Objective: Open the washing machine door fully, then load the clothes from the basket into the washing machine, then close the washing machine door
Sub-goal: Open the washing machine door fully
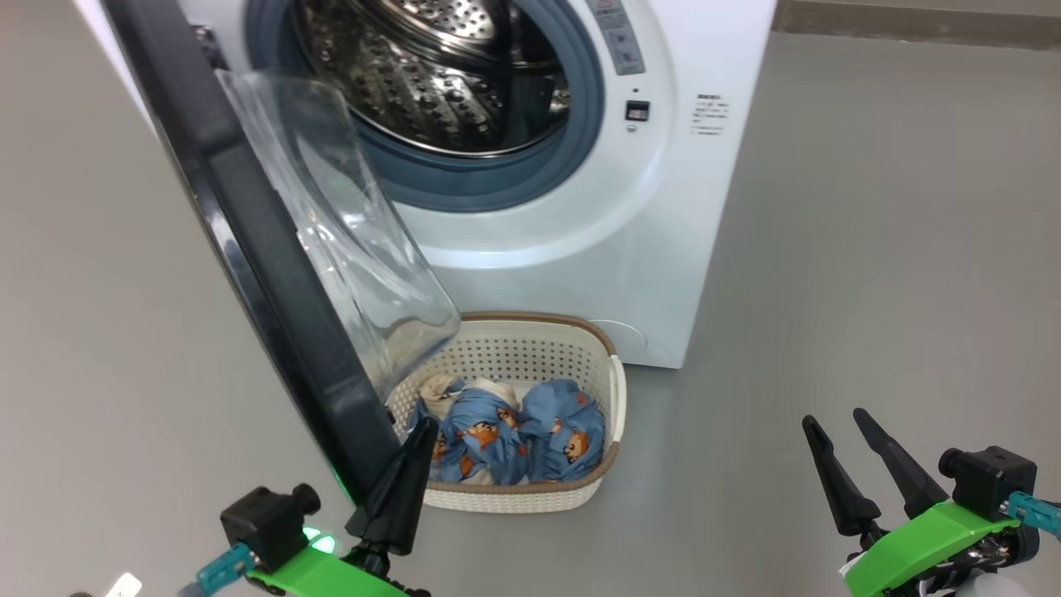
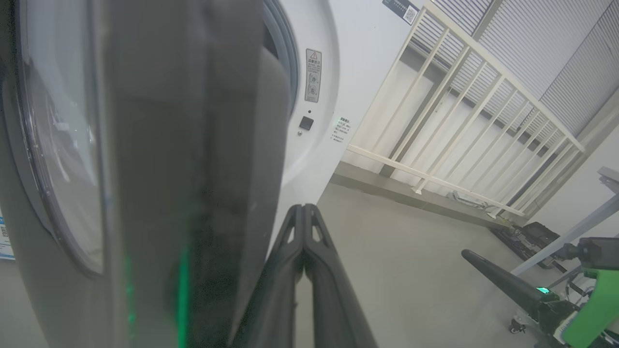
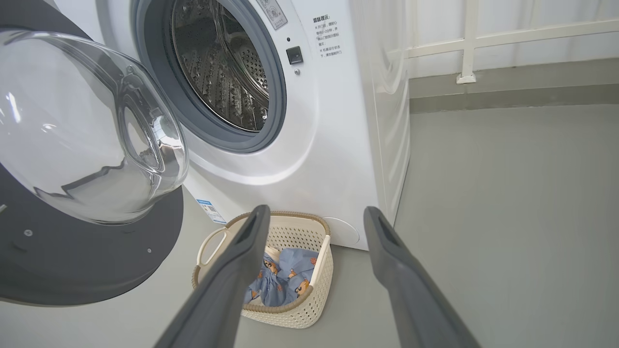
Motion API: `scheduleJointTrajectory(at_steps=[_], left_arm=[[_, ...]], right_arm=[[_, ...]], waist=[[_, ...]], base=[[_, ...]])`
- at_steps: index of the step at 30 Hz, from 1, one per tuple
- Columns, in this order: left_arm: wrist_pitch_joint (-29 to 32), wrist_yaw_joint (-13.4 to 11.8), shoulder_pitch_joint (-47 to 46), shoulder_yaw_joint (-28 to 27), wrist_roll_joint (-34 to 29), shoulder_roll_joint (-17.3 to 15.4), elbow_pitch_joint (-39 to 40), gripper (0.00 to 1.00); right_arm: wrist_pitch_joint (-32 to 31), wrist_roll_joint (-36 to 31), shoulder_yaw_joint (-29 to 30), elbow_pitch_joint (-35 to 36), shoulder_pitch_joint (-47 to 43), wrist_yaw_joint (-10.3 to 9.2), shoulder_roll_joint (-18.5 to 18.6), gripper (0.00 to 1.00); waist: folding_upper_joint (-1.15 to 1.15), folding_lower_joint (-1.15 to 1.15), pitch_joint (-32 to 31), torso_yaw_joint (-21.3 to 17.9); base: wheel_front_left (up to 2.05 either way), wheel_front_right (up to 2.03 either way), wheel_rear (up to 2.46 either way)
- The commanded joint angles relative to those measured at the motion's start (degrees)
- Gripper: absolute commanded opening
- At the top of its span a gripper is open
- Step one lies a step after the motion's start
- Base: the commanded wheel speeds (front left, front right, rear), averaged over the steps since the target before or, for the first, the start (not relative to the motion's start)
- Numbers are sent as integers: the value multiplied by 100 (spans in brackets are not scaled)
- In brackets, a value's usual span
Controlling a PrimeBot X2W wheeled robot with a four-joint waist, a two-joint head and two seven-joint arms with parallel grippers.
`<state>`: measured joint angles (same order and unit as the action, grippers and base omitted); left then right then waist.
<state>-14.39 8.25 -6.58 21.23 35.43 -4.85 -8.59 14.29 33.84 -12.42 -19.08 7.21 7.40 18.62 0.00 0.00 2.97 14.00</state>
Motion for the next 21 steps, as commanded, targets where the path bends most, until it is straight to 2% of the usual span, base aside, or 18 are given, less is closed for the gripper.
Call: scheduleJointTrajectory(at_steps=[1,7,21], left_arm=[[-61,-113,-81,-367,-66,-196,75,0],[-58,-244,18,-447,-87,-234,121,0],[11,-723,386,-690,-121,-405,577,0]], right_arm=[[71,-33,-104,147,3,9,94,100],[71,-34,-89,142,-12,9,105,100],[71,-57,-84,145,-36,9,114,100]], waist=[[0,0,-15,111],[0,0,-34,383],[0,0,-57,826]], base=[[0,0,0],[0,0,0],[0,0,0]])
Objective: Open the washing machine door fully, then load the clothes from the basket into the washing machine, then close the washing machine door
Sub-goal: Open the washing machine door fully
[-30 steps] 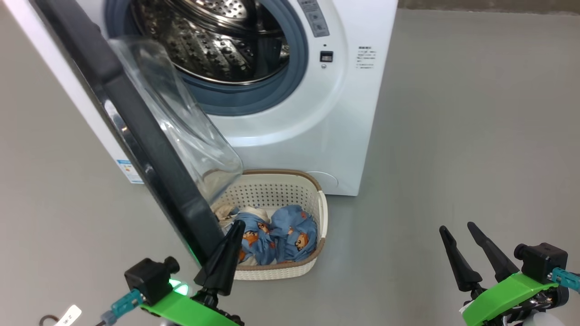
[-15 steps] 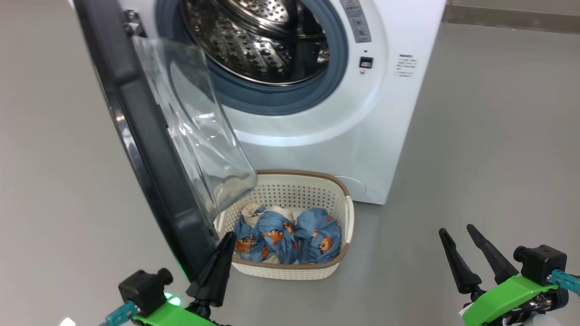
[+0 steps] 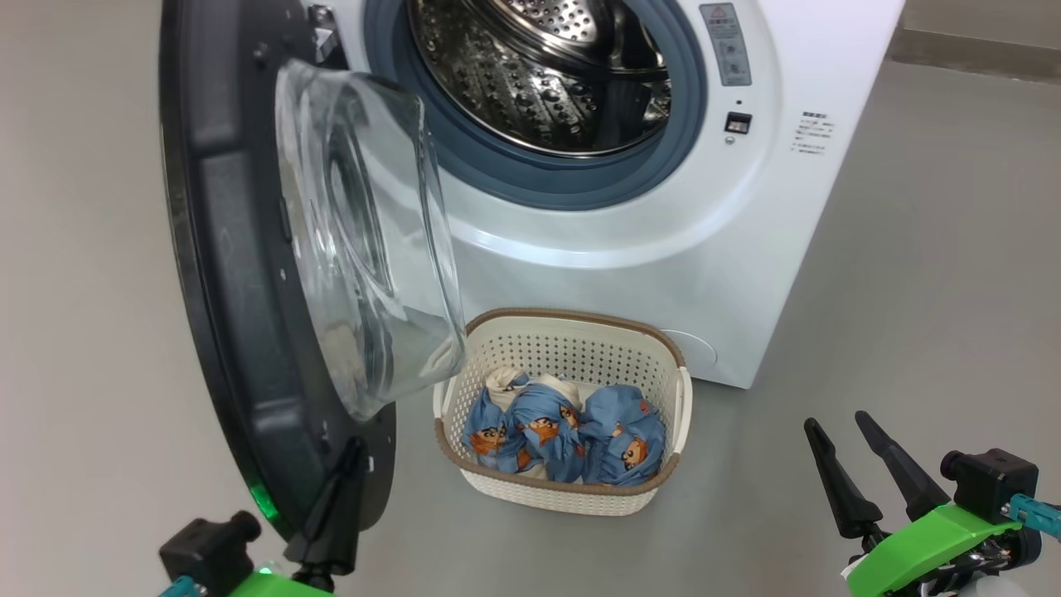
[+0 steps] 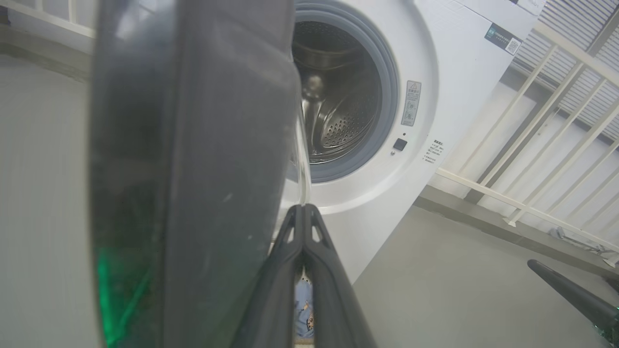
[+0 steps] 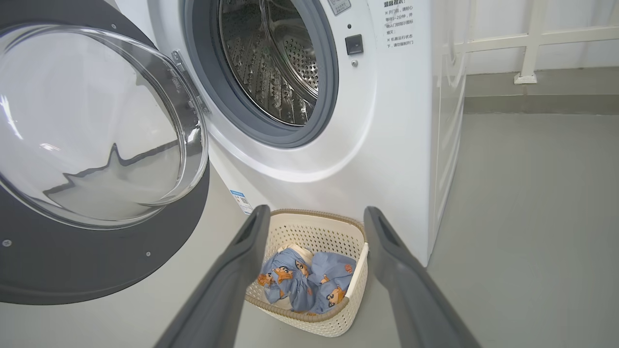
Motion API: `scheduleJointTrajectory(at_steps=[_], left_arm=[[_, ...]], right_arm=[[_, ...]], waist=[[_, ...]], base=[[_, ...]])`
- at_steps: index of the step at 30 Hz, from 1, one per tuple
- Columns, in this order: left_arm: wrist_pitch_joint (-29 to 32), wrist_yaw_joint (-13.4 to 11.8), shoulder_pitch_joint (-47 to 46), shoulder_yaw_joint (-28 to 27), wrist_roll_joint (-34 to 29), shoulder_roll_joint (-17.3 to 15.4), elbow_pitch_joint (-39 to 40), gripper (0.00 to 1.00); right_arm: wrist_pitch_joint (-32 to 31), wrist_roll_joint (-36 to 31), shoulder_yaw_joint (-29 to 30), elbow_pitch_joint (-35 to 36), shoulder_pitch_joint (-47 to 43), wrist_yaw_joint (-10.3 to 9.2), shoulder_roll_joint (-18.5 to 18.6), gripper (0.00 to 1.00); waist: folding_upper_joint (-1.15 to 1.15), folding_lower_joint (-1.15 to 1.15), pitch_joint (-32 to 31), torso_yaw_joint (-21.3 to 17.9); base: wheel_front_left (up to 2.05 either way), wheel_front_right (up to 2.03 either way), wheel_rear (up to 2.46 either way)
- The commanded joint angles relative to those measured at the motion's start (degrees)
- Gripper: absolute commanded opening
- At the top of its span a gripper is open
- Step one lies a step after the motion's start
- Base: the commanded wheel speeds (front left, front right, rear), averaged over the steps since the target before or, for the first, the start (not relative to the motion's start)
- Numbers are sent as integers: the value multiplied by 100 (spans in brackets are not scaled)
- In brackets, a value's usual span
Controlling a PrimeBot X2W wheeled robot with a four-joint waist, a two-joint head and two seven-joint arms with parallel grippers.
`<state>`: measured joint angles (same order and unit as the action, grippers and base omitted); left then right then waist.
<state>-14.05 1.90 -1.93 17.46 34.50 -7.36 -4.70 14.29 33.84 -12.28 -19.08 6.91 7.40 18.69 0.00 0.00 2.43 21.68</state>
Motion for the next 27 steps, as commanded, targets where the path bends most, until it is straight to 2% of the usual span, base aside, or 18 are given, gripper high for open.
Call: scheduleJointTrajectory(at_steps=[1,16,27], left_arm=[[-24,-129,-54,-350,-31,-175,217,0],[33,-516,-100,-960,38,-600,127,0],[-34,-625,-335,-1469,82,-876,-338,0]], right_arm=[[71,-58,-105,144,-4,9,105,100],[71,-48,-213,136,7,9,69,100],[71,-50,-224,146,-10,9,93,100]], waist=[[0,0,-2,77],[0,0,-19,139],[0,0,78,108]], base=[[0,0,0],[0,0,0],[0,0,0]])
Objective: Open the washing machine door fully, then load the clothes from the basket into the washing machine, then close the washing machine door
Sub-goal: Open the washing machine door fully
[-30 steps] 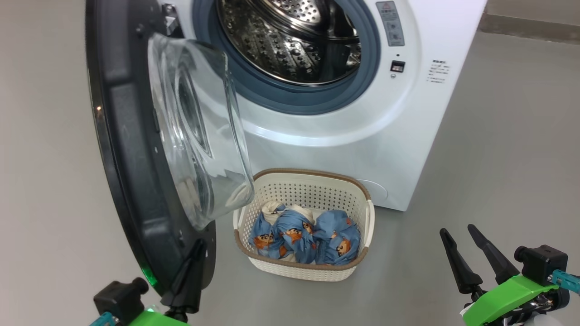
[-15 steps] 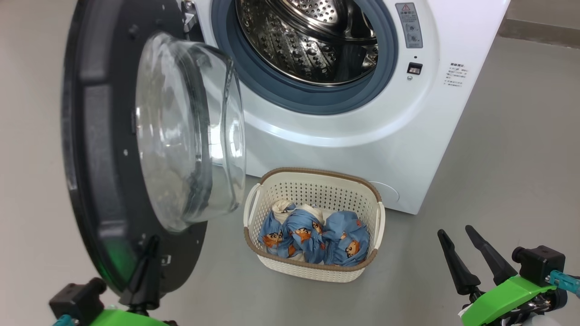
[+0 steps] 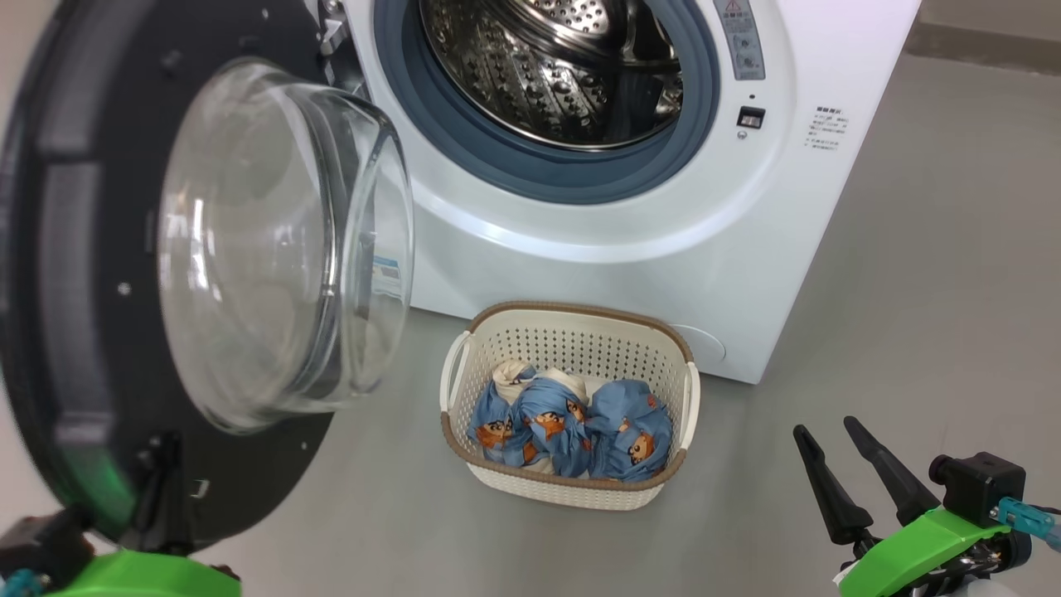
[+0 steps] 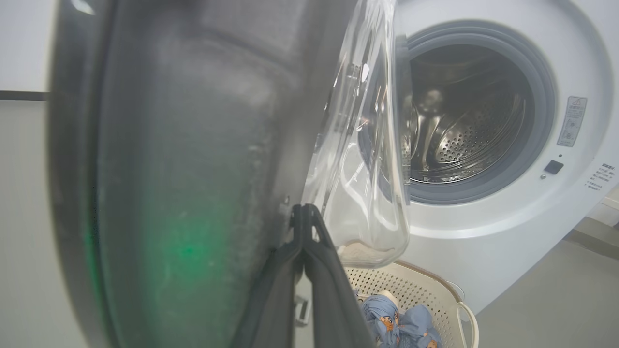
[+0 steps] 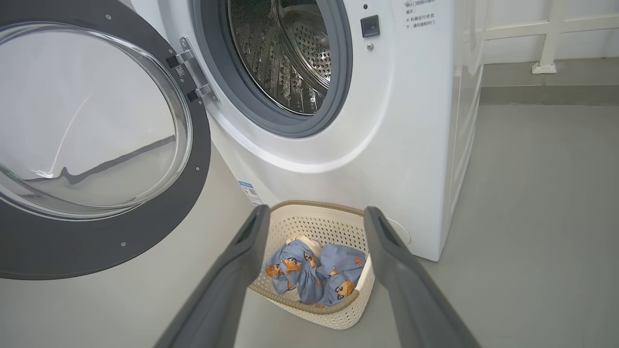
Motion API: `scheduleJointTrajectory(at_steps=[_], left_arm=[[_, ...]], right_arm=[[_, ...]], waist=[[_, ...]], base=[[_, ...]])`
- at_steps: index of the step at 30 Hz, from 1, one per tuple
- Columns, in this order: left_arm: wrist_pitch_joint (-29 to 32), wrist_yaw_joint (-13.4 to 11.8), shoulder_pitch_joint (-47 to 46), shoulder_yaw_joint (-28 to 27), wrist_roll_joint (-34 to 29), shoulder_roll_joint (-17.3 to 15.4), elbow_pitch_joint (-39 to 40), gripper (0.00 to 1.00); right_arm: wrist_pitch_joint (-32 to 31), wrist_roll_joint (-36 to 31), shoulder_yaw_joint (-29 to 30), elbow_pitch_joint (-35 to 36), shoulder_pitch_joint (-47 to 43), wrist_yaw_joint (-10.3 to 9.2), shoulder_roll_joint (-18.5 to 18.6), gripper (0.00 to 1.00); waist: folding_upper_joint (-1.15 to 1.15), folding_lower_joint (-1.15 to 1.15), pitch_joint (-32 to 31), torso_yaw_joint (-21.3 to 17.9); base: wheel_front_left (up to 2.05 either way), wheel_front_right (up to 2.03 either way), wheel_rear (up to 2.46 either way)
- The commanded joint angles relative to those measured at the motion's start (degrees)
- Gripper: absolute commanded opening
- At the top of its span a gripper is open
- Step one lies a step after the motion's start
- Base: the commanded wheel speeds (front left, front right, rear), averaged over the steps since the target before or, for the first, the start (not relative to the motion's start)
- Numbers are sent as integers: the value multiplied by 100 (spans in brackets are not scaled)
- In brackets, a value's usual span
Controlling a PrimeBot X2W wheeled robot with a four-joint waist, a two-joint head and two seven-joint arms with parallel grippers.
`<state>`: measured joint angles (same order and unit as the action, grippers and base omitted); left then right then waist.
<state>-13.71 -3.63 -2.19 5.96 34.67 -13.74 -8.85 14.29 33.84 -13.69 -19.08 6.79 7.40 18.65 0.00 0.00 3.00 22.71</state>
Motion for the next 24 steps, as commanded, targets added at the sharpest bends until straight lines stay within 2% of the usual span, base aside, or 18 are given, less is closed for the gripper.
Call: scheduleJointTrajectory(at_steps=[1,10,24], left_arm=[[-84,-56,-402,-410,66,-274,-13,0],[-124,-59,-903,-846,-100,-440,-622,0],[-128,115,-1653,-1682,-608,-517,-1553,0]], right_arm=[[71,-58,-89,144,26,9,110,100],[71,-92,-123,150,145,9,174,100],[71,-139,-178,150,391,9,282,100]], waist=[[0,0,57,2],[0,0,223,-13],[0,0,622,-59]], base=[[0,0,0],[0,0,0],[0,0,0]])
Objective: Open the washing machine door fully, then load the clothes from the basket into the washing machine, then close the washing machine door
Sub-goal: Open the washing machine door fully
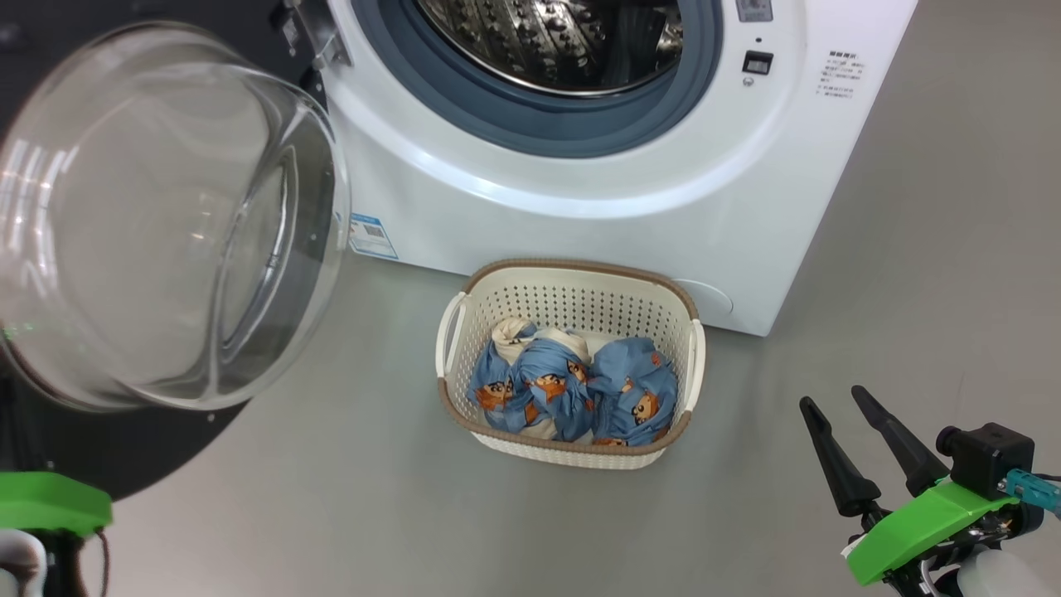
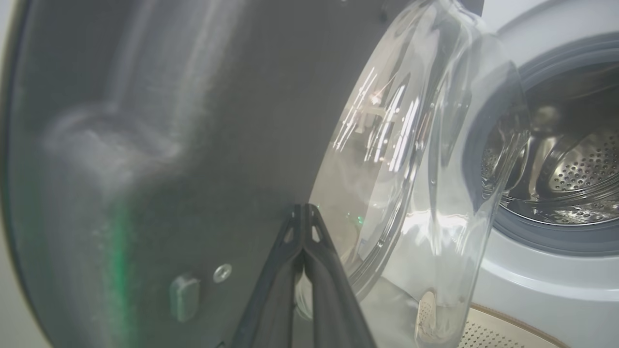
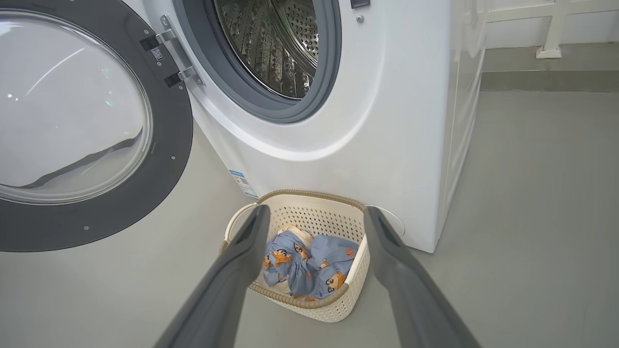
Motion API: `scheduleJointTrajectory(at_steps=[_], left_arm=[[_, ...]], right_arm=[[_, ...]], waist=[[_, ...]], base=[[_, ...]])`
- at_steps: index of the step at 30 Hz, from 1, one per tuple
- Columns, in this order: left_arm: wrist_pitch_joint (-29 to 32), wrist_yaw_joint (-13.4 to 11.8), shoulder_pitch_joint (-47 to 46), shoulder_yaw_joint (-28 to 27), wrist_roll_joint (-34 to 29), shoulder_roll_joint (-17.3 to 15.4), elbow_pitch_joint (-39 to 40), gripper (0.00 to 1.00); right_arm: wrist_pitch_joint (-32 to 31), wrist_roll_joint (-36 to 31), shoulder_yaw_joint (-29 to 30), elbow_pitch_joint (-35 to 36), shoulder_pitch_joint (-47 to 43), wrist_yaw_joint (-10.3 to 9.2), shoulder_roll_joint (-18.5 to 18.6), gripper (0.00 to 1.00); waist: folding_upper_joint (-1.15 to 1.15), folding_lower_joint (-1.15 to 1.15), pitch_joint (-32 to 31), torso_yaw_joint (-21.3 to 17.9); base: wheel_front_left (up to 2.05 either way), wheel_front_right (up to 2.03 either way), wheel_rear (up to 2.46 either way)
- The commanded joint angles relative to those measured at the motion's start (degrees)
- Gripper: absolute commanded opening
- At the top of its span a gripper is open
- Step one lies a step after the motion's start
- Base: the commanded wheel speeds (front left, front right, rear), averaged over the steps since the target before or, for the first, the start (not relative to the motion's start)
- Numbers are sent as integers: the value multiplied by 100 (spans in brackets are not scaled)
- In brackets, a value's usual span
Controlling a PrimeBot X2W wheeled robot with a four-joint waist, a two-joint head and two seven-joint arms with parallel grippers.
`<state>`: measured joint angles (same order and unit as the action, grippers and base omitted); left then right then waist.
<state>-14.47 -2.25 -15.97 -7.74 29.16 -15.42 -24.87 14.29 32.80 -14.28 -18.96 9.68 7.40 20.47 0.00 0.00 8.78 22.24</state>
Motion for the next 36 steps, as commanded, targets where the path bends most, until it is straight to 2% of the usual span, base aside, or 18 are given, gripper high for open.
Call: scheduleJointTrajectory(at_steps=[1,10,36], left_arm=[[-52,-23,-328,-381,-112,-361,-24,0],[-52,115,-935,-991,-544,-514,-777,0],[-52,524,-1977,-2249,-1464,-1044,-2322,0]], right_arm=[[71,-39,-127,141,123,9,105,100],[71,-77,-166,138,282,9,161,100],[71,-102,-380,97,641,9,306,100]], waist=[[0,0,85,-18],[0,0,326,-44],[0,0,695,-225]], base=[[0,0,0],[0,0,0],[0,0,0]])
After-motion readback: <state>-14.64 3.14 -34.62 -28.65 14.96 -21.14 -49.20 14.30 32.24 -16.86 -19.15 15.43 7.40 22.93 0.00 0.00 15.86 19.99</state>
